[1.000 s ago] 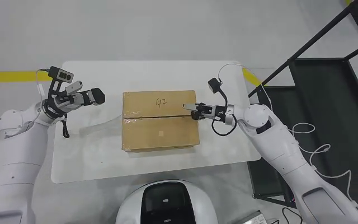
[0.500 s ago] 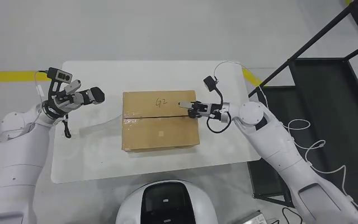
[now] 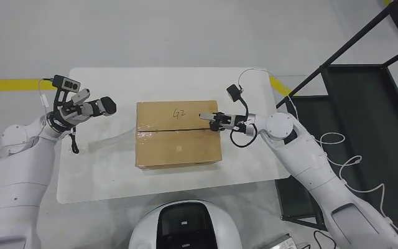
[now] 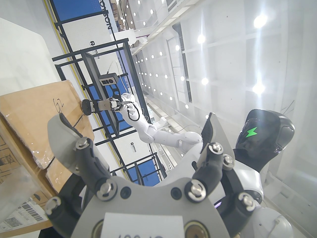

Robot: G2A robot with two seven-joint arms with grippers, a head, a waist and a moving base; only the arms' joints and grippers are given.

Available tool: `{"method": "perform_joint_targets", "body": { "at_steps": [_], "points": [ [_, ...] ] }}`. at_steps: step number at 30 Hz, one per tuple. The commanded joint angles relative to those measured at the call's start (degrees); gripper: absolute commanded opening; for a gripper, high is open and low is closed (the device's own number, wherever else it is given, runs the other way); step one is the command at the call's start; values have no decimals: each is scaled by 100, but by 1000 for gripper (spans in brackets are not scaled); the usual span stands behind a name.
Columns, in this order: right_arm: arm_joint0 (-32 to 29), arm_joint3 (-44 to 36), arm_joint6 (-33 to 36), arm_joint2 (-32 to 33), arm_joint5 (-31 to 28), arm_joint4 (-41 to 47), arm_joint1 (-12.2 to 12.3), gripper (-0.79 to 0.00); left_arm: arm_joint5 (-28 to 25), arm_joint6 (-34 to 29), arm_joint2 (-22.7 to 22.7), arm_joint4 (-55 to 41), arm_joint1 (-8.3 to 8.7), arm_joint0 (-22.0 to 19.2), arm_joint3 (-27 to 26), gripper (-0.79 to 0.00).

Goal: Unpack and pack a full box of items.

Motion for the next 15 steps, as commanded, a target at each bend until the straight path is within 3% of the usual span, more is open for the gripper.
{"method": "perform_joint_targets", "body": {
  "at_steps": [1, 7, 15],
  "points": [
    [0, 0, 0, 0, 0, 0, 0, 0, 11, 427, -35, 36, -4, 121, -307, 0],
    [0, 0, 0, 0, 0, 0, 0, 0, 355, 1903, -212, -80, -21, 713, -1013, 0],
    [0, 0, 0, 0, 0, 0, 0, 0, 394, 2716, -535, -390, -24, 1792, -1585, 0]
  ]
}}
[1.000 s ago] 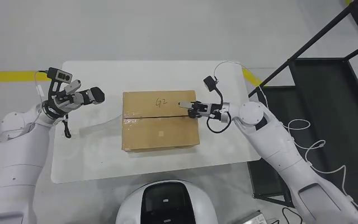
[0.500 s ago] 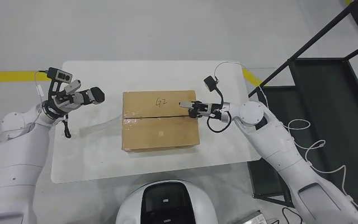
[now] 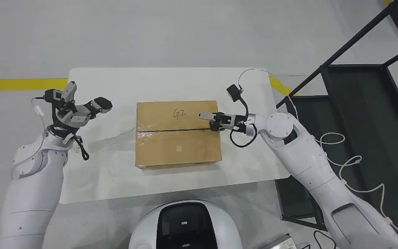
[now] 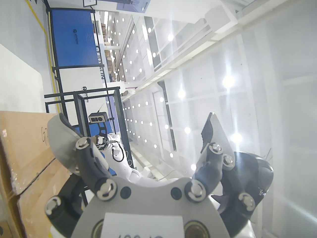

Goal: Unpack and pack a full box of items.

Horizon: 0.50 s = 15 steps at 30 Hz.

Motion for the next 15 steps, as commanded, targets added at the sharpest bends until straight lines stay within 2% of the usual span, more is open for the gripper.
{"method": "perform_joint_targets", "body": {
  "at_steps": [1, 7, 15],
  "points": [
    [0, 0, 0, 0, 0, 0, 0, 0, -82, 90, -45, -11, -6, 236, -65, 0],
    [0, 0, 0, 0, 0, 0, 0, 0, -223, 280, -168, 8, -21, 670, -244, 0],
    [0, 0, 0, 0, 0, 0, 0, 0, -216, 284, -173, -16, -23, 680, -252, 0]
  ]
}}
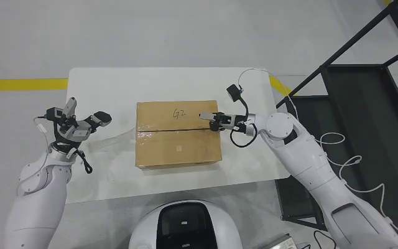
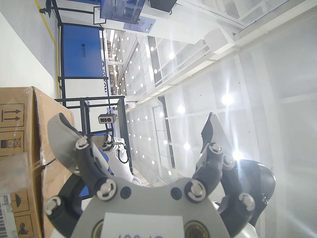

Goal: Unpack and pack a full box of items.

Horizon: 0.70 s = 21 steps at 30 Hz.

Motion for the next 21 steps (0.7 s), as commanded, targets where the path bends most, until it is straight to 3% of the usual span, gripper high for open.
{"method": "perform_joint_targets", "body": {
  "at_steps": [1, 8, 11, 21],
  "points": [
    [0, 0, 0, 0, 0, 0, 0, 0, 0, 0, 0, 0, 0, 0, 0, 0],
    [0, 0, 0, 0, 0, 0, 0, 0, 0, 0, 0, 0, 0, 0, 0, 0],
    [0, 0, 0, 0, 0, 0, 0, 0, -23, 324, 40, 76, -23, 134, -135, 0],
    [0, 0, 0, 0, 0, 0, 0, 0, -822, 1729, 13, 96, -149, 1873, -1312, 0]
  ]
}}
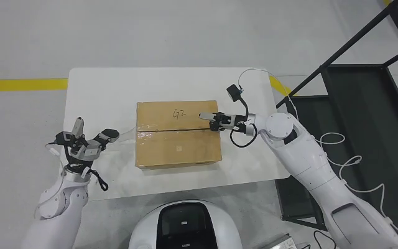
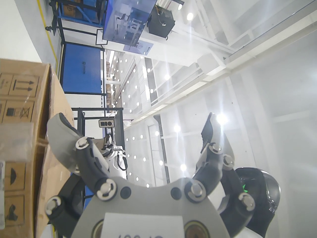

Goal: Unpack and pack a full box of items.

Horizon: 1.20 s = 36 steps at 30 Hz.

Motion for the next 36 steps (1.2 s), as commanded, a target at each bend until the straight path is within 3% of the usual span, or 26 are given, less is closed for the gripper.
{"method": "perform_joint_targets", "body": {
  "at_steps": [1, 5, 10, 22, 28, 36],
  "points": [
    [0, 0, 0, 0, 0, 0, 0, 0, -158, 317, -43, 108, -20, 303, -74, 0],
    [0, 0, 0, 0, 0, 0, 0, 0, -270, 760, 42, 408, -71, 473, 24, 0],
    [0, 0, 0, 0, 0, 0, 0, 0, -211, 836, 300, 674, -138, 225, 437, 0],
    [0, 0, 0, 0, 0, 0, 0, 0, -211, 836, 300, 674, -138, 225, 437, 0],
    [0, 0, 0, 0, 0, 0, 0, 0, 214, 832, 317, 459, -165, 321, 205, 0],
    [0, 0, 0, 0, 0, 0, 0, 0, 329, 867, 639, 788, -240, 484, 546, 0]
  ]
}}
